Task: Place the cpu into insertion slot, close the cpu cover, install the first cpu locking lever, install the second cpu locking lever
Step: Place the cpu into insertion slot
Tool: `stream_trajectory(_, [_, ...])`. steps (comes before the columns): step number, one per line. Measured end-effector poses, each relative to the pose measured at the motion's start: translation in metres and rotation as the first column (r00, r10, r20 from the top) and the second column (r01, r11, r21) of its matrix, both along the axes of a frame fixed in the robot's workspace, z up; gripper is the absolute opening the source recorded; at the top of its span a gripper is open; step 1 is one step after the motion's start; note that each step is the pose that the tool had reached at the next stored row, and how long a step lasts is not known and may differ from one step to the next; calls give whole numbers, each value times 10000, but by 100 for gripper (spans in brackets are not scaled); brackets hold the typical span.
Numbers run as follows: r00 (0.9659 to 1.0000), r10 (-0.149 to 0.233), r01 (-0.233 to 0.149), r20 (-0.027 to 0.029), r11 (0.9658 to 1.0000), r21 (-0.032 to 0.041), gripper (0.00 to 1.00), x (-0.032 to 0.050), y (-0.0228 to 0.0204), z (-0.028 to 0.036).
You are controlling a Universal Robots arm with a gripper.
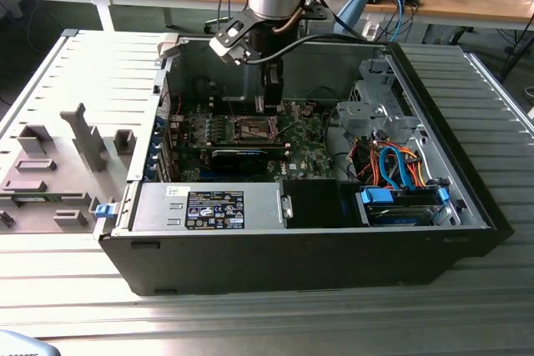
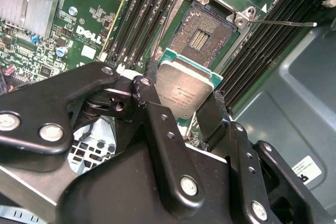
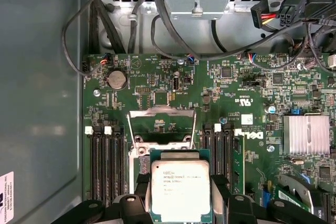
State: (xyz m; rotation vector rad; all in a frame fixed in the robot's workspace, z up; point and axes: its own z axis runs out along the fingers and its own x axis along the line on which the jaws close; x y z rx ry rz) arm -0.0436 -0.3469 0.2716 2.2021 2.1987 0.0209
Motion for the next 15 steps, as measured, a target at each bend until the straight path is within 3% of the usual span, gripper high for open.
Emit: stream_trajectory(15, [10000,-1,1,1,10000,29,55,-48,0,-11])
